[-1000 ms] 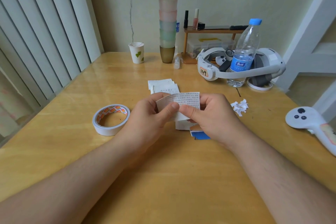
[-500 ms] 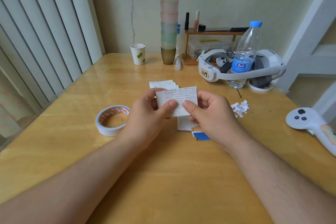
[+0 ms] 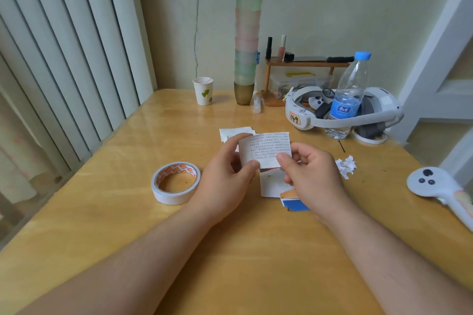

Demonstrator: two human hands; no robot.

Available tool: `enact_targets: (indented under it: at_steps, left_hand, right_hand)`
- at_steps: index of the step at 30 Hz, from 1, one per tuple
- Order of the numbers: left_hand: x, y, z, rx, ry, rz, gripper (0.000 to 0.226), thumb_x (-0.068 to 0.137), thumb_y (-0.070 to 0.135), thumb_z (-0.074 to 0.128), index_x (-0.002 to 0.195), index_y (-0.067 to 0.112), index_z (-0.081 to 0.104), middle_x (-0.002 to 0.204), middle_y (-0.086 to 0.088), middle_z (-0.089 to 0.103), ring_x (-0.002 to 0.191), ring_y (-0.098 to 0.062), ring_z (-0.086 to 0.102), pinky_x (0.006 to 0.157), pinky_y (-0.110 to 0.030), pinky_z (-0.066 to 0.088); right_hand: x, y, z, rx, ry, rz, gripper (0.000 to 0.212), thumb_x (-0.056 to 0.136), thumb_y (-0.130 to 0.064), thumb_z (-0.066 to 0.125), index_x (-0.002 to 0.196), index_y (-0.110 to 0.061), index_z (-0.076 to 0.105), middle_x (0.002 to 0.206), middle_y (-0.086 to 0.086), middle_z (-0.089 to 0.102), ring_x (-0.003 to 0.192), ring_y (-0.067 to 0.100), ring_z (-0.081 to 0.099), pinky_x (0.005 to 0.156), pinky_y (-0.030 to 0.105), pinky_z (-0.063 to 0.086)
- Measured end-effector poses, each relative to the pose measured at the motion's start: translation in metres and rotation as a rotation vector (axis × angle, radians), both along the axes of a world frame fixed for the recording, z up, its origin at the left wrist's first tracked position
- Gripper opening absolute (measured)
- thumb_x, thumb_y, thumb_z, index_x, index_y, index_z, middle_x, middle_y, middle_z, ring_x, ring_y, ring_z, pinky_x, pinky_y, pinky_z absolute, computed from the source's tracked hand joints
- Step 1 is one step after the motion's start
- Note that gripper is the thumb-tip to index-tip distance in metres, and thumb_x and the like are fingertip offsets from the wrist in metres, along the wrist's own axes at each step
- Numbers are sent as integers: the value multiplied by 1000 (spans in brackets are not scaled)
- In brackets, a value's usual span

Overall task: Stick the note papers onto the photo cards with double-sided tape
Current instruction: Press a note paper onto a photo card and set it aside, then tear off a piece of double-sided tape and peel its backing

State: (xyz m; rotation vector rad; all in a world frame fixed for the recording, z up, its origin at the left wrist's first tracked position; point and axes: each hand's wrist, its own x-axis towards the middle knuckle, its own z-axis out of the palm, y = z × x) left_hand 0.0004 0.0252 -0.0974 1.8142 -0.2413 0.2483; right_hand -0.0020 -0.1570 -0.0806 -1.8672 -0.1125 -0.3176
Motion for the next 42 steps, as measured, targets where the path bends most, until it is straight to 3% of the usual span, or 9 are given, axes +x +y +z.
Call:
enact_targets:
  at_steps: [5, 9, 15, 19, 26, 31, 37, 39, 42]
  left_hand:
    - [7, 4, 8, -87, 3, 141, 45, 97, 20, 68, 116, 59, 57, 92, 13, 76, 81, -14, 73, 84, -41, 60]
    - [15, 9, 11, -145, 27, 229, 49, 97, 17, 65, 131, 52, 57, 104, 13, 71, 94, -12, 74, 88, -43, 61]
    - [15, 8, 5, -111, 26, 188, 40, 95, 14, 64, 120, 46, 65, 107, 13, 68, 93, -7, 68, 80, -30, 55]
    - [13, 5, 3, 11, -31, 137, 39, 95, 12, 63, 119, 43, 65, 109, 12, 64, 97, -4, 64, 82, -15, 48]
    - [5, 0, 5, 144, -138, 61, 39, 93, 7, 62, 113, 41, 68, 101, 12, 61, 96, -6, 63, 85, -15, 47]
    - [-5, 25, 25, 605, -237, 29, 39, 94, 28, 64, 128, 45, 57, 90, 16, 48, 90, -4, 51, 78, -25, 41]
    - [-6, 82, 53, 1079, 266, -6, 62, 92, 46, 60, 143, 54, 25, 120, 11, 47, 118, -17, 48, 89, -32, 50]
    - [-9, 91, 55, 1161, 387, -72, 61, 95, 49, 57, 145, 57, 22, 122, 14, 51, 103, -13, 60, 79, -29, 58]
    - [-9, 92, 54, 1055, 359, -74, 52, 101, 42, 53, 144, 57, 28, 94, 12, 66, 67, -12, 67, 57, -23, 56]
  right_hand:
    - [17, 7, 10, -42, 118, 7, 31, 101, -11, 58, 108, -36, 75, 85, -17, 75, 62, 0, 62, 67, 26, 54]
    - [46, 16, 21, 6, 137, -65, 26, 98, -16, 65, 114, -36, 66, 92, -12, 79, 80, 7, 71, 69, 28, 57]
    - [89, 31, 9, -293, 194, -144, 28, 94, -15, 65, 115, -34, 65, 106, -7, 74, 85, 11, 67, 52, 23, 45]
    - [97, 35, 3, -522, 180, -137, 30, 94, -11, 56, 113, -25, 73, 114, -4, 75, 80, 14, 62, 51, 22, 42]
    - [106, 37, -7, -763, 101, -217, 16, 94, -25, 69, 110, -22, 68, 99, 3, 71, 82, 25, 60, 56, 27, 38]
    - [76, 37, -6, -580, 0, -122, 25, 97, -21, 60, 120, -27, 69, 93, -4, 64, 84, 18, 58, 70, 30, 45]
    - [23, 33, -11, -450, 19, 23, 19, 92, -17, 60, 97, -32, 71, 66, -9, 53, 61, 8, 56, 54, 21, 51]
    - [22, 31, -9, -397, 21, 13, 19, 92, -17, 61, 95, -33, 71, 64, -9, 53, 56, 6, 52, 50, 16, 45]
    - [22, 29, -7, -346, 6, 18, 18, 92, -17, 61, 94, -33, 71, 60, -13, 55, 56, 6, 52, 53, 25, 50]
